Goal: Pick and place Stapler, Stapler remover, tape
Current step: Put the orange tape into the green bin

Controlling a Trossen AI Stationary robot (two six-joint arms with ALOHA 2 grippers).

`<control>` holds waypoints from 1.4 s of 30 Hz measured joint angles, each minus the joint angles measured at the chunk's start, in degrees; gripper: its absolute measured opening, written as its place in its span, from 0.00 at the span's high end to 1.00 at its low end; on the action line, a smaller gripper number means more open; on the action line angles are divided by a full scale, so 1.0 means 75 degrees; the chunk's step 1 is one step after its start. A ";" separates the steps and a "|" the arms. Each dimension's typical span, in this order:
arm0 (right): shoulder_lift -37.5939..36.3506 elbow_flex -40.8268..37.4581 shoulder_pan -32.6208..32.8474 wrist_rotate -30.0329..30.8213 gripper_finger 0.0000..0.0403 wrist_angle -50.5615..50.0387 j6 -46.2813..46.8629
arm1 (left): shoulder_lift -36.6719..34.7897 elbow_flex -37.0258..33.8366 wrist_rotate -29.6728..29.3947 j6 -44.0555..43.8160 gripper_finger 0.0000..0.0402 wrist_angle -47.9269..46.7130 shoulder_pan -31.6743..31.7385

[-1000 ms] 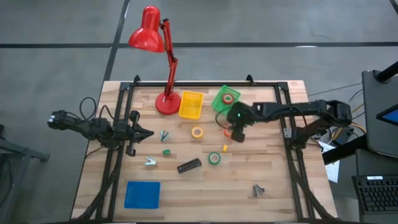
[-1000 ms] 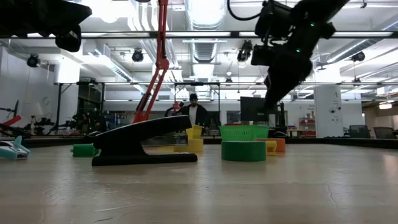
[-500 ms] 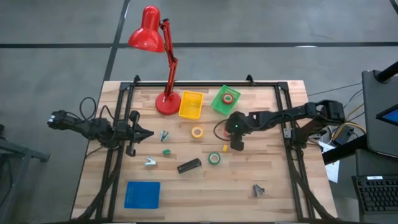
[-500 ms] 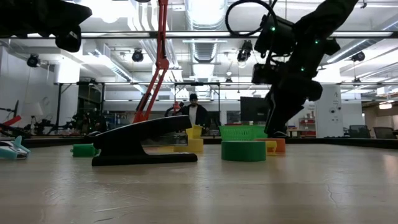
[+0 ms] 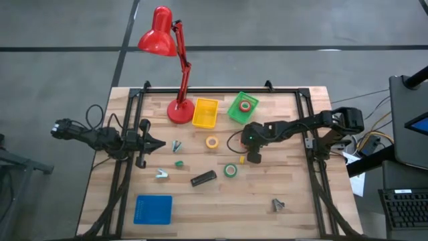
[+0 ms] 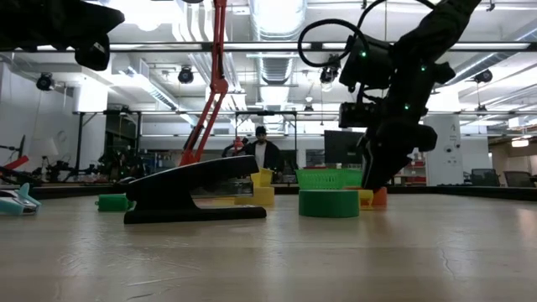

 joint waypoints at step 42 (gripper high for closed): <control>-0.0337 0.2759 -0.3156 -0.0063 0.89 -0.1278 -0.1602 | 0.0003 0.0001 0.0000 0.0001 0.96 -0.0070 -0.0001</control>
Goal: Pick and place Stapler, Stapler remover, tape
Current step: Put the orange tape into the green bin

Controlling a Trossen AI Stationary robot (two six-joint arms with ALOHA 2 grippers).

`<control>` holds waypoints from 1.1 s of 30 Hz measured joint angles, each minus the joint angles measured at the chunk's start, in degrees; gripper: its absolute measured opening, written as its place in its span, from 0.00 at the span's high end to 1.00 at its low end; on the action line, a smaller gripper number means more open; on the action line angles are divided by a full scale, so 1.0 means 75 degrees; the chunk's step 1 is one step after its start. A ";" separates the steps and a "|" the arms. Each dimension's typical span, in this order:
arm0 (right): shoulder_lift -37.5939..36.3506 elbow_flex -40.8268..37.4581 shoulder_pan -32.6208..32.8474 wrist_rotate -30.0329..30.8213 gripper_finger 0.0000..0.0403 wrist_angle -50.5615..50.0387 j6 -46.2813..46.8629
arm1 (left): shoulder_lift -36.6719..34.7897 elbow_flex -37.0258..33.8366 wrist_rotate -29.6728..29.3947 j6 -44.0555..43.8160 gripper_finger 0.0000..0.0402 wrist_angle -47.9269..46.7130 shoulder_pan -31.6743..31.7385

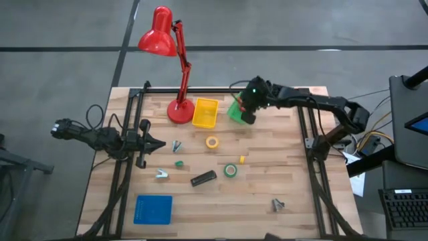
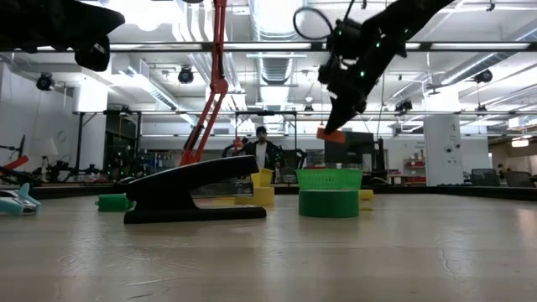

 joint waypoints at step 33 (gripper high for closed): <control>0.1950 0.0269 -0.0964 -0.0423 0.87 0.0244 -0.0122 | 0.0003 0.0000 0.0000 0.0000 0.96 -0.0047 0.0001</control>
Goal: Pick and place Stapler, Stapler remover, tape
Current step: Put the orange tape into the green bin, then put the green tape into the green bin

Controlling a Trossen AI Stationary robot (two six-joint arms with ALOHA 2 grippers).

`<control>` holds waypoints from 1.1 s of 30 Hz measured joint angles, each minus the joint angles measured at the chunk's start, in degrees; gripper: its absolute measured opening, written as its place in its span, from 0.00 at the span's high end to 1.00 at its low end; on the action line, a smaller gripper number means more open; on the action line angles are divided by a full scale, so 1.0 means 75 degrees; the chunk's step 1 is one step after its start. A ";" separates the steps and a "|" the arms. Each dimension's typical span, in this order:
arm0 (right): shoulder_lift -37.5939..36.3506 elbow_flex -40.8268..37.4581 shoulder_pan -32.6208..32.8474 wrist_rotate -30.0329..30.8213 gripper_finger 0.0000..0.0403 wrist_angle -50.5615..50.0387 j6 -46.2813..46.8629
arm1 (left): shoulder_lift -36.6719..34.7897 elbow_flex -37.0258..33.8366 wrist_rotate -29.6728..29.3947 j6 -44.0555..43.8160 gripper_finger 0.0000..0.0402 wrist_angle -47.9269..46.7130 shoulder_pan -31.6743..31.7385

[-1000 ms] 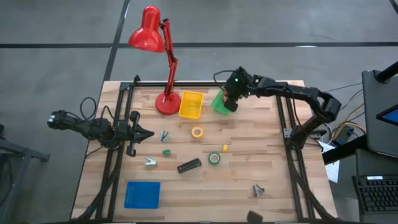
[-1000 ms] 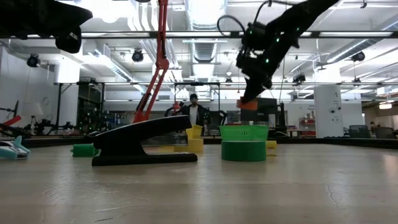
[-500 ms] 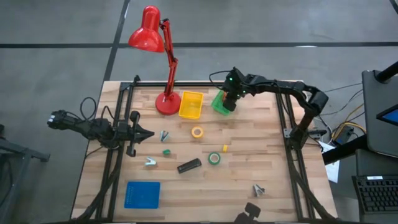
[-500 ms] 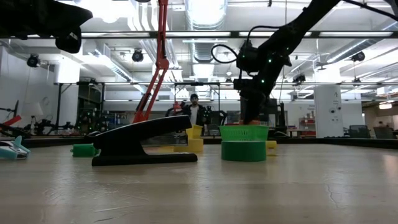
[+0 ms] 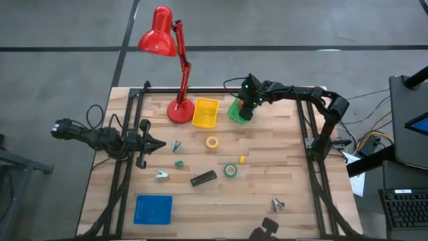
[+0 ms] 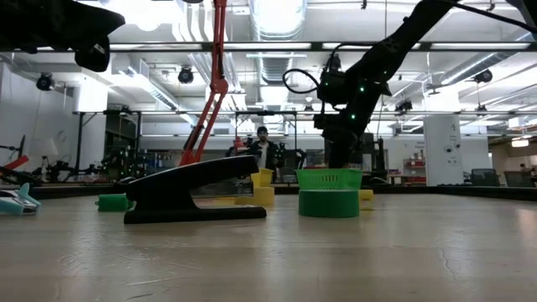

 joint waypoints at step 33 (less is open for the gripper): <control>-0.0550 -0.0006 0.0093 0.0086 0.68 -0.0014 0.0612 | 0.0000 -0.0001 0.0000 -0.0002 0.96 -0.0003 0.0001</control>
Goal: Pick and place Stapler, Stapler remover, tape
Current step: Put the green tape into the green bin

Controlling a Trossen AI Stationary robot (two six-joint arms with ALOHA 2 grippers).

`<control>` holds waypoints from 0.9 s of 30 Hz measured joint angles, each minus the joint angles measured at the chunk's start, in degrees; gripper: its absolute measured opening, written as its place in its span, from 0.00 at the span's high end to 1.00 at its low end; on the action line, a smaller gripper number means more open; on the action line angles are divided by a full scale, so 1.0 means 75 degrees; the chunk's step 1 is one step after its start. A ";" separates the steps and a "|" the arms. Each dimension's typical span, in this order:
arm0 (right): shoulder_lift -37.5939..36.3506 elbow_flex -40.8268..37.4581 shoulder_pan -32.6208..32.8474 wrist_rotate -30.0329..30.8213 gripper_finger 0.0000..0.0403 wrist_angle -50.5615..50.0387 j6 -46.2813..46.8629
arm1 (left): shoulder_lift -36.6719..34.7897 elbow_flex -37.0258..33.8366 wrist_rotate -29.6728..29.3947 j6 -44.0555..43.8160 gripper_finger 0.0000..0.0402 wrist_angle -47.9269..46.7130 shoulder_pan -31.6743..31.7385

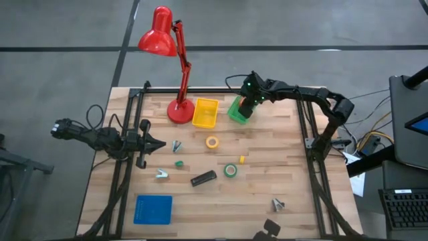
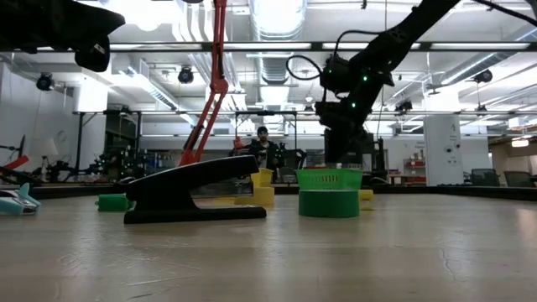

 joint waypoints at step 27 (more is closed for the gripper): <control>-0.0543 -0.0017 0.3212 -0.0359 0.71 -0.1022 0.0504 | 0.0000 0.0000 0.0000 0.0000 0.96 -0.0006 -0.0003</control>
